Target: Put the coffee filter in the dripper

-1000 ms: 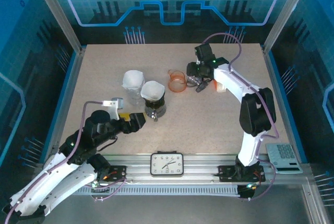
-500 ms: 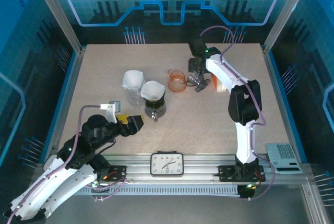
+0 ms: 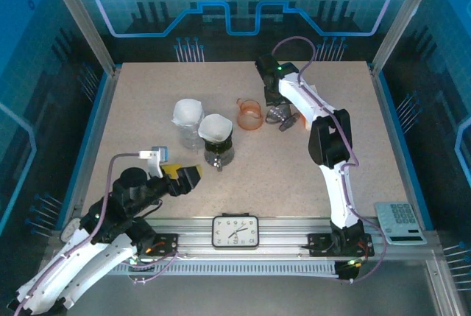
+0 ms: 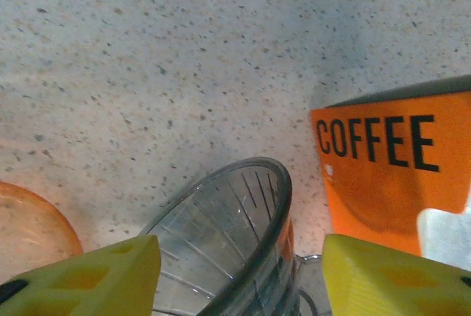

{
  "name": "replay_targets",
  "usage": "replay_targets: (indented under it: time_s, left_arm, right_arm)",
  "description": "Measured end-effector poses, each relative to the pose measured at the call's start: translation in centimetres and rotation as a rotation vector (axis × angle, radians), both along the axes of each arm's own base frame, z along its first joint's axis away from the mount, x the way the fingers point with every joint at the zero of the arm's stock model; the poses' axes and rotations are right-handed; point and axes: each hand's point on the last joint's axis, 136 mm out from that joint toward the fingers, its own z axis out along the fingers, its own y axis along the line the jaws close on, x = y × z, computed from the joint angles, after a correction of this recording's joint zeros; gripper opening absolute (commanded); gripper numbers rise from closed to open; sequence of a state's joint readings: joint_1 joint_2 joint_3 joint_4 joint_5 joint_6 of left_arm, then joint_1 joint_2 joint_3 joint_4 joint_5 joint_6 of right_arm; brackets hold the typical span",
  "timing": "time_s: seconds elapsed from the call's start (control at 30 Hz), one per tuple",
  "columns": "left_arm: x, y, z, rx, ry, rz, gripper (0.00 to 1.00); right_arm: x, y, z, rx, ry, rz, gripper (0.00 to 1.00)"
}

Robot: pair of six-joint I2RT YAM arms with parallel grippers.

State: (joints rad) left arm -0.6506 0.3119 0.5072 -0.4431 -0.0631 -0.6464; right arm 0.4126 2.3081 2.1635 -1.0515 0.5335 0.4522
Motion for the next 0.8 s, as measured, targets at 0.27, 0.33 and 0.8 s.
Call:
replay_targets:
  time_s: [0.27, 0.33, 0.8]
  left_arm:
    - [-0.1, 0.1, 0.0, -0.001, -0.005, -0.001, 0.99]
    - [-0.1, 0.1, 0.1, -0.002, -0.007, -0.001, 0.99]
    - [-0.2, 0.2, -0.3, -0.003, -0.003, 0.0, 0.99]
  right_arm:
    - [-2.6, -0.6, -1.0, -0.109, 0.059, 0.048, 0.34]
    - [-3.7, -0.6, -1.1, -0.13, 0.074, 0.065, 0.31]
    - [-8.9, -2.7, 0.7, -0.18, 0.053, 0.103, 0.04]
